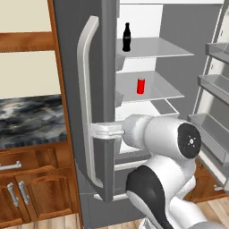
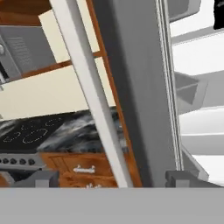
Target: Open the fridge, grab two sodas, and place both sodas inside the bowl with ice on the dining counter.
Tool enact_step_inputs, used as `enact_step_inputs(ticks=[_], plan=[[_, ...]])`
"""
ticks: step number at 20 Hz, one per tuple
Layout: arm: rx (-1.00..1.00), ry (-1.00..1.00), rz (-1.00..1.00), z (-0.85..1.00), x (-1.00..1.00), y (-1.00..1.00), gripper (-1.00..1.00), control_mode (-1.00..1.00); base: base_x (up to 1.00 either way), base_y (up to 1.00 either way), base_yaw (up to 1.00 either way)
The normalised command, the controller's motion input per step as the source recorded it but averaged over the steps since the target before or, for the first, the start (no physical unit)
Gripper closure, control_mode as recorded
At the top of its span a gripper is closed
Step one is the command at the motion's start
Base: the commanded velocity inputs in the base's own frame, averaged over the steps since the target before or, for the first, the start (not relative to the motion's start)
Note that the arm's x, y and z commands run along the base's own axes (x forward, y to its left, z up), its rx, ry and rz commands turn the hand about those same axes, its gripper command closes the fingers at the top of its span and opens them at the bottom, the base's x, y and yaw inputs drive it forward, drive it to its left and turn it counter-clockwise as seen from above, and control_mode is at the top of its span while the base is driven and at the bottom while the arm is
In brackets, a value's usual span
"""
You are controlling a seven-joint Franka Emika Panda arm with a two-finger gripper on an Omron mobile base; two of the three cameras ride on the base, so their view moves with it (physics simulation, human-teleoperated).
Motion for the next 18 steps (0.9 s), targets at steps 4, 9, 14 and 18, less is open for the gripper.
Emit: enact_step_inputs(ticks=[4,9,14,18], plan=[[0.44,0.00,0.04,0.30,-0.94,-0.73,-1.00,-1.00,0.00,0.00,0.00],[0.51,0.07,0.07,0.23,-0.40,-0.87,-1.00,-1.00,0.00,0.00,0.00],[0.50,0.14,0.09,0.03,-0.02,-0.80,-1.00,-1.00,0.00,0.00,0.00],[0.43,0.20,0.04,-0.03,0.53,-0.55,-1.00,-1.00,0.00,0.00,0.00]])
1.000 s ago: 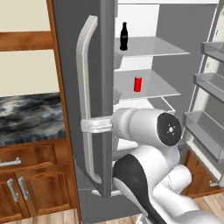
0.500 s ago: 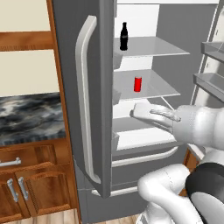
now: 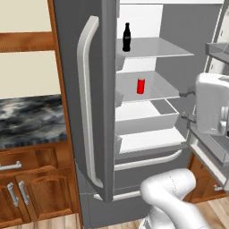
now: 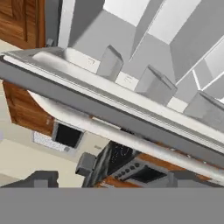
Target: Open the fridge, grab two sodas, and place both sodas inside the bowl with ice on the dining counter.
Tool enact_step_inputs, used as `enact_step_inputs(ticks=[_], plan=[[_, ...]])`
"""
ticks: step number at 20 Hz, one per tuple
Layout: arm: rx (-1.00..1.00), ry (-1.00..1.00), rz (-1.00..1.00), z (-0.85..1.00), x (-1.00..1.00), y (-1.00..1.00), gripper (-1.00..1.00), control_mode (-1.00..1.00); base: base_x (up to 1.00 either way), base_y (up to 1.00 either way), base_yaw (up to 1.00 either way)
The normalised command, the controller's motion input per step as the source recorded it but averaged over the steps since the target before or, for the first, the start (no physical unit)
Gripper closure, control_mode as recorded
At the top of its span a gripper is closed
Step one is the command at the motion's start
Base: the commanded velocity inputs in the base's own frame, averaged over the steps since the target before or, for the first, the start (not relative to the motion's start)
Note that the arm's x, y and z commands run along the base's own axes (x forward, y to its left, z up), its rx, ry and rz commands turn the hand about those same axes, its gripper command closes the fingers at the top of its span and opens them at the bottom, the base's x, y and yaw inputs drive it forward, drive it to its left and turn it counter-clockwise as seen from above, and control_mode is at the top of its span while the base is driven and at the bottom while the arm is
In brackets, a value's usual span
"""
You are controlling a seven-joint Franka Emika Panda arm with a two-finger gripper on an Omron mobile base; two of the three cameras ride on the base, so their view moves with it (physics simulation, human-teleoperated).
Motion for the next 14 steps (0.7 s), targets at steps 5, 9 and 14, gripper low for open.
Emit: enact_step_inputs(ticks=[5,9,14], plan=[[0.25,0.19,0.01,-0.30,0.96,-0.05,-1.00,-1.00,0.00,0.00,0.00],[0.17,0.16,0.00,-0.42,1.00,0.03,-1.00,-1.00,0.00,0.00,0.00],[0.09,0.11,0.00,-0.31,0.83,0.33,-1.00,-1.00,0.00,0.00,0.00]])
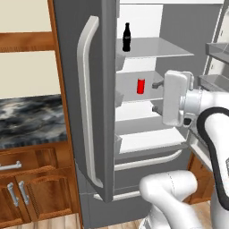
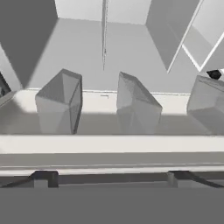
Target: Open the fridge, grab two sodas, and place both sodas inside the bowl with ice on the dining counter.
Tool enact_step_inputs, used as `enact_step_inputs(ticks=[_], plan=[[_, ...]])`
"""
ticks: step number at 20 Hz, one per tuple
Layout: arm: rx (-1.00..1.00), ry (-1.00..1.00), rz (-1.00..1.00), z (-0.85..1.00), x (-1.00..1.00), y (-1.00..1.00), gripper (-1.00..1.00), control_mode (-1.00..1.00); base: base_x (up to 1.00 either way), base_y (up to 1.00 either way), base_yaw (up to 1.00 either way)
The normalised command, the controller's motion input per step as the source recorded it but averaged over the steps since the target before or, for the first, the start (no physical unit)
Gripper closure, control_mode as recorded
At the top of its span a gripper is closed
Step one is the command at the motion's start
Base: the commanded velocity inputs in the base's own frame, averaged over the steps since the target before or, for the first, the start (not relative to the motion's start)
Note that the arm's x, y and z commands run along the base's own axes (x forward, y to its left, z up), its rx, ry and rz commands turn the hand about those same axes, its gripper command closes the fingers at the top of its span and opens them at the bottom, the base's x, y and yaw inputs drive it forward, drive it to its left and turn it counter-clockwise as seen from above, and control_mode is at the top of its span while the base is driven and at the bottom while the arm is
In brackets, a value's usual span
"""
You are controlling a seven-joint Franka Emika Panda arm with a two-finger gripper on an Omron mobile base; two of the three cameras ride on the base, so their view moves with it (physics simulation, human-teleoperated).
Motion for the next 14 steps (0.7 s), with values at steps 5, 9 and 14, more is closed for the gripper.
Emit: enact_step_inputs(ticks=[5,9,14], plan=[[0.01,0.07,0.00,-0.11,0.52,0.65,-1.00,-1.00,0.00,0.00,0.00],[0.00,0.09,0.00,-0.07,0.39,0.67,-1.00,-1.00,0.00,0.00,0.00],[0.00,0.04,0.00,-0.02,0.06,0.84,-1.00,-1.00,0.00,0.00,0.00]])
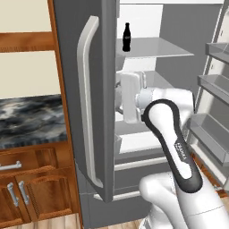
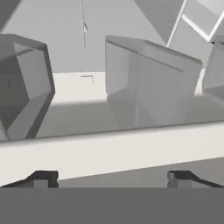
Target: Open the fridge, grab two sodas, and place both sodas inside the bowl with ice on the dining counter.
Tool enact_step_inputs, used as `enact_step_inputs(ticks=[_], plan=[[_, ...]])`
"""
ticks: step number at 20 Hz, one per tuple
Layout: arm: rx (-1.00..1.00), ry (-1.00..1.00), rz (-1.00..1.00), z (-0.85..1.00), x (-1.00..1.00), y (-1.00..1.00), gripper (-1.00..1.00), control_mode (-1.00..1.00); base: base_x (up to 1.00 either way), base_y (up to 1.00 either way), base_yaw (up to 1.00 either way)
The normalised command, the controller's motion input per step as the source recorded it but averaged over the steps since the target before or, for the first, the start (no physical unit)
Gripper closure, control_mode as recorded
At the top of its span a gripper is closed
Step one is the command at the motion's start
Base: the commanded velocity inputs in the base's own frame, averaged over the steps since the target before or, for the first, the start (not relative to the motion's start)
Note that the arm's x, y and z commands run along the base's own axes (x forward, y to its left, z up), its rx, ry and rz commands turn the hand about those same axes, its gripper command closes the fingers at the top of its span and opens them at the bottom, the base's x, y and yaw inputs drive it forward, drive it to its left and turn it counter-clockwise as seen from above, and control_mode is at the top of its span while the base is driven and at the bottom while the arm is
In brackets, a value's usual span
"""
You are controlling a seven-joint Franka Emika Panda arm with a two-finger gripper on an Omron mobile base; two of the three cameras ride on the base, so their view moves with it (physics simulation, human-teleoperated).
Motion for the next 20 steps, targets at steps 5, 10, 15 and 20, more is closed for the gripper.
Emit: enact_step_inputs(ticks=[5,10,15,20], plan=[[0.00,0.00,0.03,-0.02,-0.06,0.97,-1.00,-1.00,0.00,0.00,0.00],[0.00,0.01,0.04,-0.04,-0.05,0.99,-1.00,-1.00,0.00,0.00,0.00],[0.00,0.02,0.03,-0.03,-0.02,0.91,-1.00,-1.00,0.00,0.00,0.00],[0.00,-0.07,0.00,0.08,-0.66,0.03,-1.00,-1.00,0.00,0.00,0.00]])
